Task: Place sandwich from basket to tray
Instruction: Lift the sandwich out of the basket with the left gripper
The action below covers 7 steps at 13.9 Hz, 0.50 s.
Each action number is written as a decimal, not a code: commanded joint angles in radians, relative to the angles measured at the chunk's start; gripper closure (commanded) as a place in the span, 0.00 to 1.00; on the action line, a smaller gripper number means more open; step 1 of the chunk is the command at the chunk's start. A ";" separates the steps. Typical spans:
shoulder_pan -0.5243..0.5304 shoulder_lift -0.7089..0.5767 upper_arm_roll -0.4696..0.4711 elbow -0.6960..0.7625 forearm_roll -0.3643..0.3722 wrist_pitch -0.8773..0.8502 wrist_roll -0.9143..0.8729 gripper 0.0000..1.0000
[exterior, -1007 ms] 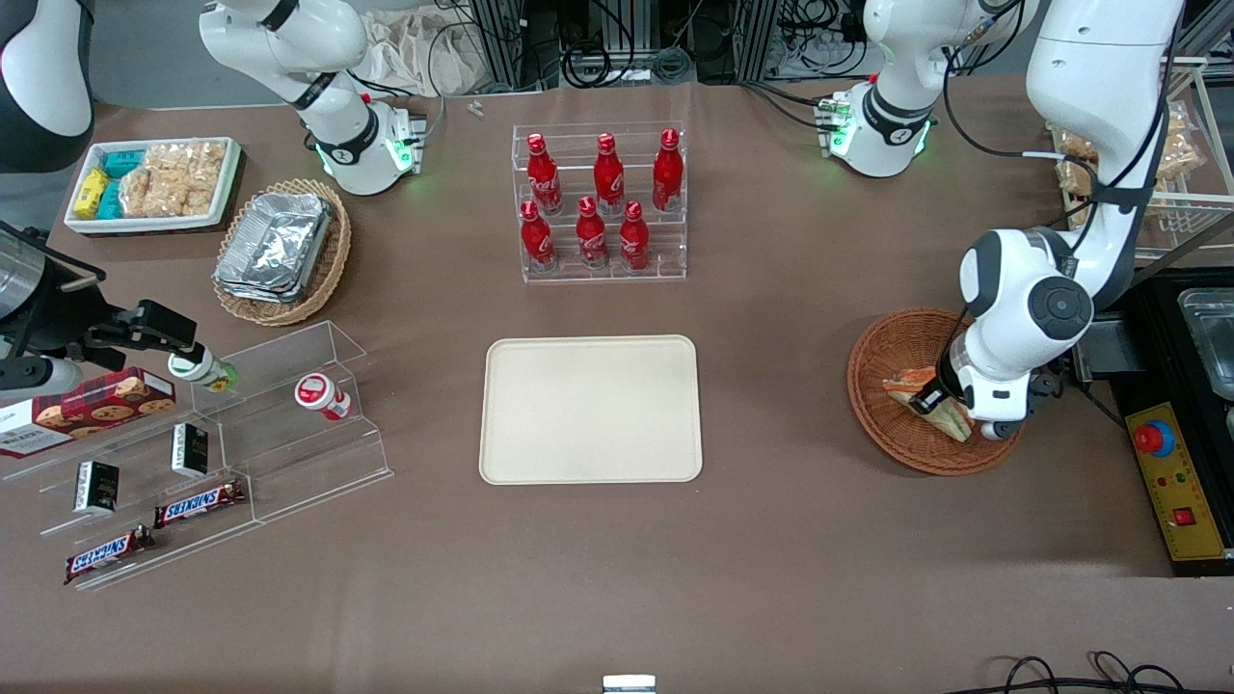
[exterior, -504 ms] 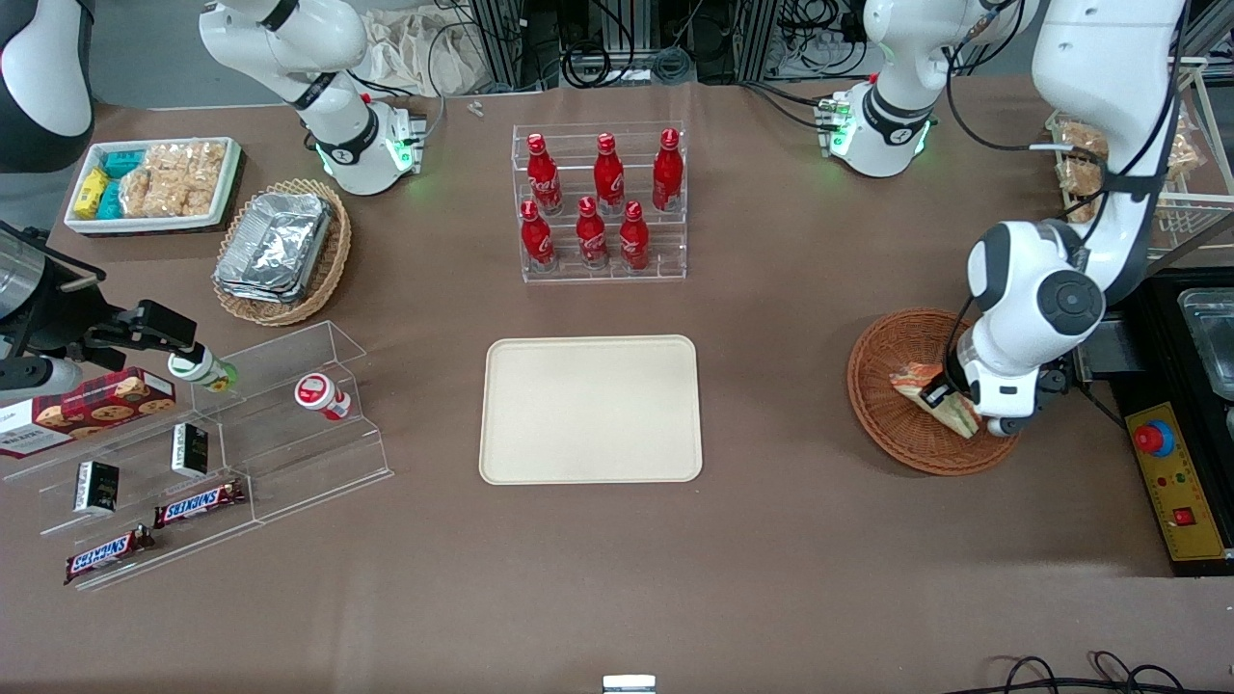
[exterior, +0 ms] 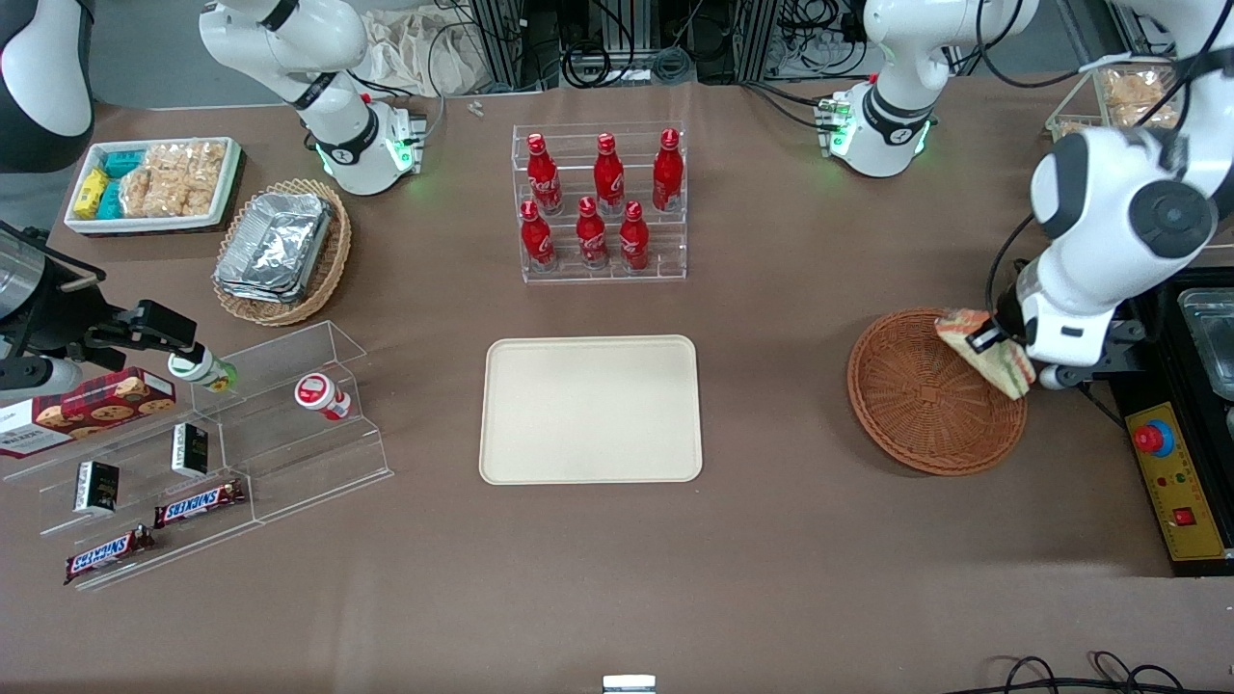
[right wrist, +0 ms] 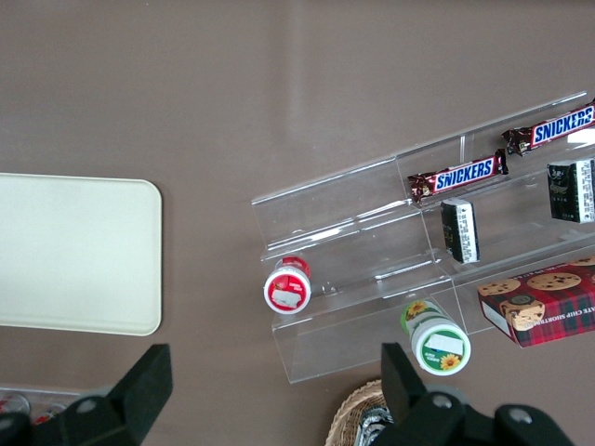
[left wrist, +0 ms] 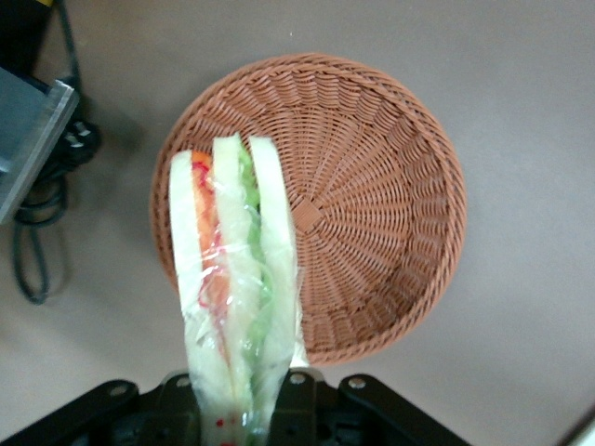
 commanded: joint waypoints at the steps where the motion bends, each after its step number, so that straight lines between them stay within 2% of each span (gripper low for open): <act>1: -0.014 0.026 -0.048 0.188 -0.045 -0.189 0.016 0.97; 4: -0.020 0.072 -0.159 0.299 -0.048 -0.286 0.004 0.97; 7: -0.025 0.151 -0.310 0.342 -0.048 -0.271 -0.031 1.00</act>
